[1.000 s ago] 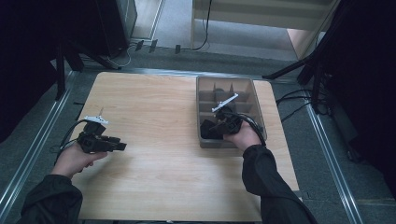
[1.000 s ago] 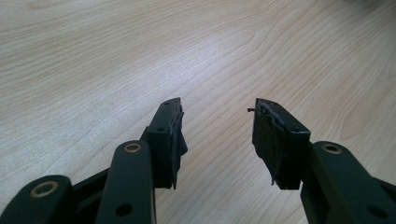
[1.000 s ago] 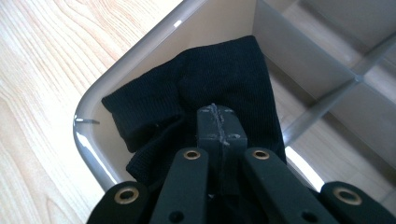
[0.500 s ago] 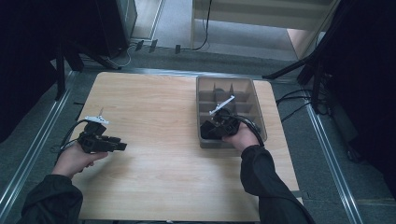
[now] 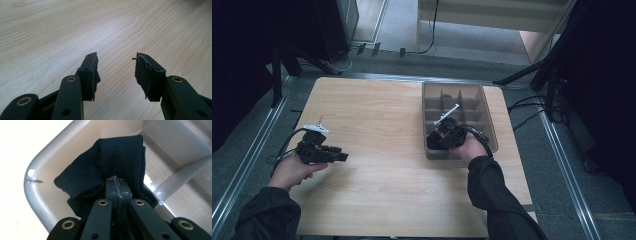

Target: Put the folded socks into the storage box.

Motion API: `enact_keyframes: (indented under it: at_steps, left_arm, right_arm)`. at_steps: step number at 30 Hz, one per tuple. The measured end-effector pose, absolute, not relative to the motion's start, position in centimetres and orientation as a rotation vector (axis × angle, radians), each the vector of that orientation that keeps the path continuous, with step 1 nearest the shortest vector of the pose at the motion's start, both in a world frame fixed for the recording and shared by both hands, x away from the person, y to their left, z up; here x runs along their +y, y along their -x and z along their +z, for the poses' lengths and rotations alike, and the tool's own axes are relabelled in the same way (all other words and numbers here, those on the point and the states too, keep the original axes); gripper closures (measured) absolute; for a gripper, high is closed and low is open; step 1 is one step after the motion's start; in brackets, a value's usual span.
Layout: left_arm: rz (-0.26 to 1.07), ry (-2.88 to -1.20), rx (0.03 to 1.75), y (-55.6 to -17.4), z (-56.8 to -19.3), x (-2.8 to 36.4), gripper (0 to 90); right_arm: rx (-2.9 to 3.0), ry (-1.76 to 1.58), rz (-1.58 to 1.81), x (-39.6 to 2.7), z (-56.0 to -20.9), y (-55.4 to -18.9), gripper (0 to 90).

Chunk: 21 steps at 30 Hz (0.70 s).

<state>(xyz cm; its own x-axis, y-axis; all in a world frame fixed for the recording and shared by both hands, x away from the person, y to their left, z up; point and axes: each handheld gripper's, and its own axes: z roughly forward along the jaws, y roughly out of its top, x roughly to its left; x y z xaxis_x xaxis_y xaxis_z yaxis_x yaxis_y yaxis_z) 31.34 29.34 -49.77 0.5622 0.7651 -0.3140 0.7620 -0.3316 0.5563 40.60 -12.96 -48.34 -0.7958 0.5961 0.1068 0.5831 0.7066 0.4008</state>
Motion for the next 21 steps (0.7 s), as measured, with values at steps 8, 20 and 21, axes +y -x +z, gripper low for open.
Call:
enact_keyframes:
  at_steps: [8,20,21]
  left_arm:
    - [0.011,-2.128,1.217,-31.35,-49.75,29.18,52.1]
    - [0.013,-2.127,1.215,-31.36,-49.74,29.19,52.2]
    - [0.012,-2.127,1.215,-31.37,-49.75,29.21,52.2]
  right_arm:
    - [2.873,-1.012,0.650,-12.89,-48.34,-40.67,89.9]
    - [2.884,-1.057,0.607,-12.45,-48.31,-40.86,89.9]
    - [2.886,-1.061,0.596,-12.40,-48.39,-40.87,89.8]
